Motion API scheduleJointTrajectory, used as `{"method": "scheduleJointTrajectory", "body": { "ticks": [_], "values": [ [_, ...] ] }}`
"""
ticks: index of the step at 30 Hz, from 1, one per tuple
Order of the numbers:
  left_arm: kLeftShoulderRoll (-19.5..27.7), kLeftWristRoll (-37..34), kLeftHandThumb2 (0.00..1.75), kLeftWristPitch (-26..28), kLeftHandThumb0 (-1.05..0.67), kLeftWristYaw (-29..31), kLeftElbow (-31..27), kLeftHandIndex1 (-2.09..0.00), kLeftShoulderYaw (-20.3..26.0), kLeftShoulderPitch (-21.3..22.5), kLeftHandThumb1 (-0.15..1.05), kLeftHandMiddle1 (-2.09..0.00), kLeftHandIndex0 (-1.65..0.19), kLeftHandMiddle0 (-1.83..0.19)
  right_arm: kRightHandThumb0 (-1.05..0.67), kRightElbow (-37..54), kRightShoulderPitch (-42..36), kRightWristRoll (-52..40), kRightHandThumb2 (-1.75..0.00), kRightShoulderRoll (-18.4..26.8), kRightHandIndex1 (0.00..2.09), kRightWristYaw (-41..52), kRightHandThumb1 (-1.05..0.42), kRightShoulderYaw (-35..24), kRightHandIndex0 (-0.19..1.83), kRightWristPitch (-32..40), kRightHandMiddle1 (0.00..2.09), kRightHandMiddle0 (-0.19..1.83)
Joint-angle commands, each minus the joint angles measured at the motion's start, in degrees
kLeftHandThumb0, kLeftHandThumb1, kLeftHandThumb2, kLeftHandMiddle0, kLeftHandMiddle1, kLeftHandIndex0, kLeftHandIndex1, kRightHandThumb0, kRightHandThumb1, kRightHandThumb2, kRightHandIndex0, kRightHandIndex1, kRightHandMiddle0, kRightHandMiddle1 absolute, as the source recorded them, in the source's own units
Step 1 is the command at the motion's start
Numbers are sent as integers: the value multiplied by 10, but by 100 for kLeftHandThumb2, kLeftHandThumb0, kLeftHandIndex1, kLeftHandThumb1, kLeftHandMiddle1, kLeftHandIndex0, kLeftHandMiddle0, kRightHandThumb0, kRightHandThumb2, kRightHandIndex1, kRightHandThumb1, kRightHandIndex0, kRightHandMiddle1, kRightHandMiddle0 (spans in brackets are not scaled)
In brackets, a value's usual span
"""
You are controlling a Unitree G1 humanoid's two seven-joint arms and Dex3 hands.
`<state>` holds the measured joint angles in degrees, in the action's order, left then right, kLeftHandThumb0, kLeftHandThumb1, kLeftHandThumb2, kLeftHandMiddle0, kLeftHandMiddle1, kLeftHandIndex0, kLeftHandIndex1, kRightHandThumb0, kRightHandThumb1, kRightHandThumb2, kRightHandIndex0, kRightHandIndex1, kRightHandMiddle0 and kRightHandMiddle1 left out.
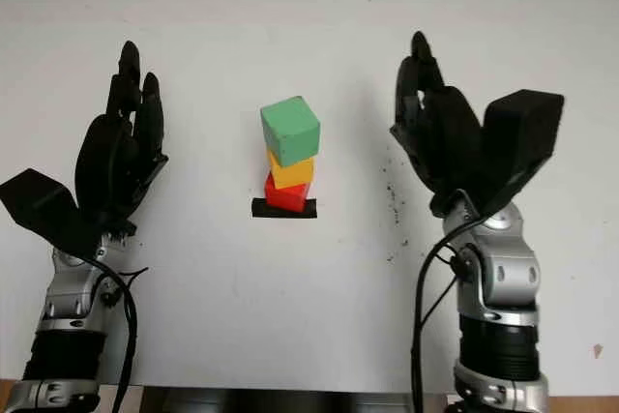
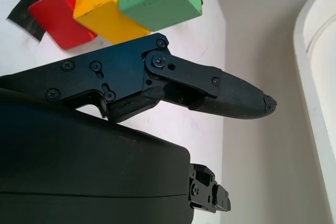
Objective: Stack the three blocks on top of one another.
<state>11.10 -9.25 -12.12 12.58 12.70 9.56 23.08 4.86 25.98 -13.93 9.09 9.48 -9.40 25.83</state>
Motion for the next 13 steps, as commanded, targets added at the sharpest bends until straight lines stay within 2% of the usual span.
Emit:
{"method": "scheduleJointTrajectory", "body": {
  "ticks": [1,7,13],
  "values": [
    [1,0,60,-8,-72,6,4,0,-5,5,105,0,19,19,-81,-23,5,-5,-74,-7,0,1,-105,-2,-19,-18,0,-19],
    [-1,1,59,-6,-75,6,19,0,-9,13,105,0,19,19,-86,-86,11,-17,-74,-6,0,40,-105,-5,-19,-82,0,-19],
    [1,0,59,-5,-75,13,17,0,-12,9,105,0,19,19,-88,-106,10,-25,-74,-1,0,58,-105,-11,-19,-113,0,-19]
  ]
}}
